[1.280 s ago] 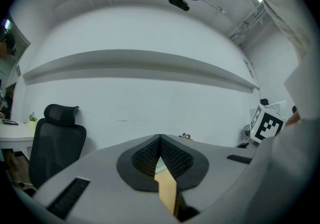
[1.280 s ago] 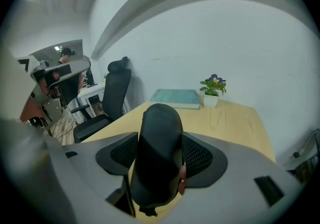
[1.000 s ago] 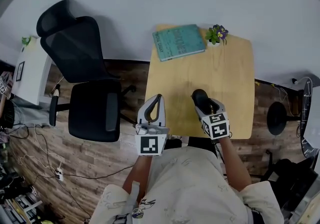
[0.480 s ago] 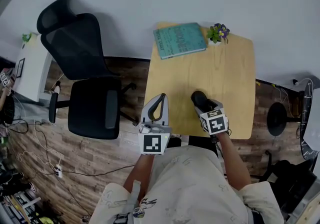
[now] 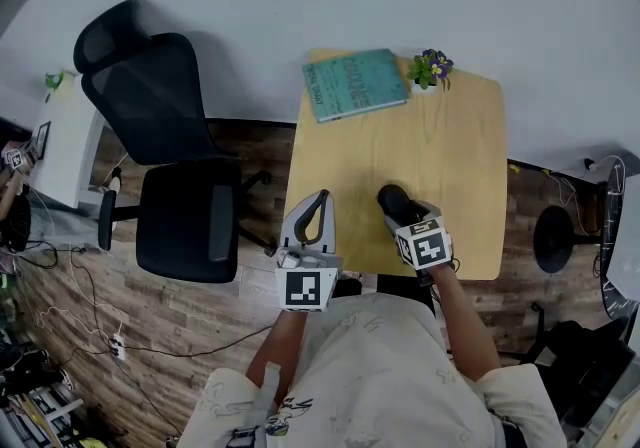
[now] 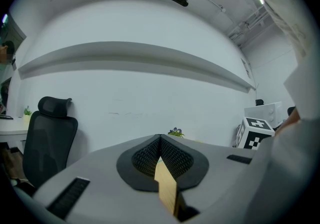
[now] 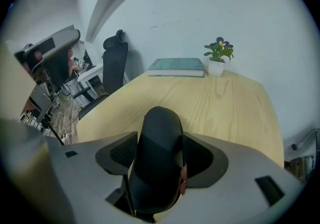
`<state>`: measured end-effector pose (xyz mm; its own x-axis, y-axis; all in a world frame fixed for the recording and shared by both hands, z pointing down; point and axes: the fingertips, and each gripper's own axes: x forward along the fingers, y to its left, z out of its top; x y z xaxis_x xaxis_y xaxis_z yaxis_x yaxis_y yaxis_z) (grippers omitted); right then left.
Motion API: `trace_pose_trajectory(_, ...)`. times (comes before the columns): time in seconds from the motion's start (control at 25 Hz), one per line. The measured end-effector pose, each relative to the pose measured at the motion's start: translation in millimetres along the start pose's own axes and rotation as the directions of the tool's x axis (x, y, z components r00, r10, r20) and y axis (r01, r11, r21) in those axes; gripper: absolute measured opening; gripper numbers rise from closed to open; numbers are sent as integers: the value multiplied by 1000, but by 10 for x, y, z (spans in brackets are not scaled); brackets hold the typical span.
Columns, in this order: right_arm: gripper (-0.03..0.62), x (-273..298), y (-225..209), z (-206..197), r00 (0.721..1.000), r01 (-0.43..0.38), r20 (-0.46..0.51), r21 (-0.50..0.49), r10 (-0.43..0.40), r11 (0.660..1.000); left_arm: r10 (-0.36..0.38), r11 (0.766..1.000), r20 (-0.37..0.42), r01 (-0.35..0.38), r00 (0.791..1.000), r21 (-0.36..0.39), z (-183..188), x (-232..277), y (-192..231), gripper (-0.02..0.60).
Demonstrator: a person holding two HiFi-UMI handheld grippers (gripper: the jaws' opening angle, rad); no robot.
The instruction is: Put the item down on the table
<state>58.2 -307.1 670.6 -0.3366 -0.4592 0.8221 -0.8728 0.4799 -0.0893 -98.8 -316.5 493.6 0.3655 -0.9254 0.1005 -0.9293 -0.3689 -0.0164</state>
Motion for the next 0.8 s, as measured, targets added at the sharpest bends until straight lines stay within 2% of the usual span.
trace_pose_trajectory(0.2,307,-45,-11,37,999,-19,35,22,18,1000,-15,1000,-4,15,1000,21,24,33,-51,6)
trace_pose_trajectory(0.36,314,-131,-43,74,995,-61,91,109,51,992,-26,999,19,25,999,30,70,71,-92,6)
trace_pose_trajectory(0.8,314,-562,-178,230,976,-12,216,111,-12,994,-63,997,35,61,997,46,147,173,-190,6)
